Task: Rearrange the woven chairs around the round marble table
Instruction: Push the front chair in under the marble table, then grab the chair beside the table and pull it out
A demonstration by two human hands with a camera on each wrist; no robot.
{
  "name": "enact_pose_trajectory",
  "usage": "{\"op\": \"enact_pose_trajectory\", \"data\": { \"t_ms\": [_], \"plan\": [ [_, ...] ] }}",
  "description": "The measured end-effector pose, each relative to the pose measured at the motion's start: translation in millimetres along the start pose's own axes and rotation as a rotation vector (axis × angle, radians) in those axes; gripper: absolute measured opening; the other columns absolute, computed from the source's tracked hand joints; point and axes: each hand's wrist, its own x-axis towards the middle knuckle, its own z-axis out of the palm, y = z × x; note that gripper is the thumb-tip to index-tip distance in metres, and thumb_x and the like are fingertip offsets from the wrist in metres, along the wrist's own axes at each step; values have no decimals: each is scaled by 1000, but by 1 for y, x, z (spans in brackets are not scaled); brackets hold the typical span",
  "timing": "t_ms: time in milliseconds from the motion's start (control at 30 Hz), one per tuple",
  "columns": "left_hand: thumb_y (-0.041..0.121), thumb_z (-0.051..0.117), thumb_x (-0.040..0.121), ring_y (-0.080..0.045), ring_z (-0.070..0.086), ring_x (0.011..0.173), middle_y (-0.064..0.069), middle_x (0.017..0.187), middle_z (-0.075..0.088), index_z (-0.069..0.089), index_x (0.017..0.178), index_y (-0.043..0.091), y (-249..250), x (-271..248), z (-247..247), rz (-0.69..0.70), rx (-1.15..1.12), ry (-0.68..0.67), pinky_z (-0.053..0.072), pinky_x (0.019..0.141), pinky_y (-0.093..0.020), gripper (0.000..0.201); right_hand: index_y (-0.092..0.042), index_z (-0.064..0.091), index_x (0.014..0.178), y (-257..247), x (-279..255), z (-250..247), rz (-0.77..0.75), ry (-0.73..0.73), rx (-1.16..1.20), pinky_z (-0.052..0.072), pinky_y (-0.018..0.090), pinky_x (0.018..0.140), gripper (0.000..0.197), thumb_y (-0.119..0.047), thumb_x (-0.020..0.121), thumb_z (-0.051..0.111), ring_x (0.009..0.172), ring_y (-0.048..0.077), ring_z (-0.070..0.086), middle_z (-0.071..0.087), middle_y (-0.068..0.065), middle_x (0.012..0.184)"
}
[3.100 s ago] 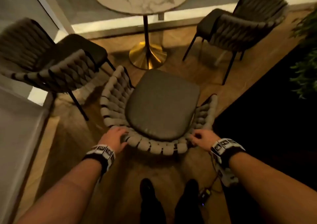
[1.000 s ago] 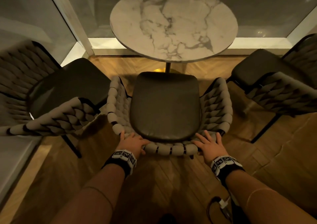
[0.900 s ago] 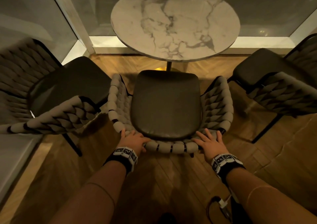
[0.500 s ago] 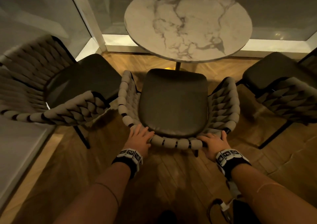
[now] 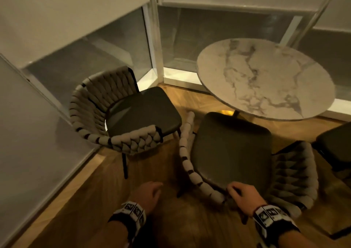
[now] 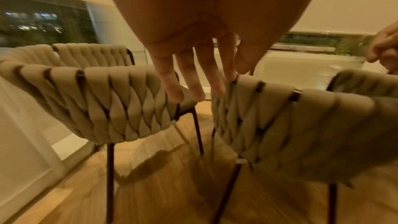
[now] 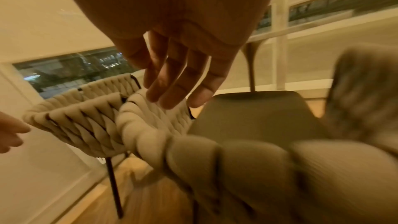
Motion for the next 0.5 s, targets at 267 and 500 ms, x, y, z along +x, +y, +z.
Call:
{"op": "enact_pose_trajectory", "data": {
  "t_ms": [267,500],
  "plan": [
    [34,46,96,-27,41,132,-5,142,47,52,133,25,-85,109,-124,-169,-10,251,33,110,-40,39,-36,63,101,-180,147,9,-129,-125,21,49,27,79,16,-35,95,48,87,7,61,65,-8,99],
    [62,37,89,-33,-3,147,-1,160,12,16,147,42,-163,184,-147,-277,208,-25,-9,112,-66,65,-30,33,142,-283,281,69,-211,-242,-321,35,46,109,52,-39,93,48,132,31,35,34,7,146]
  ]
}}
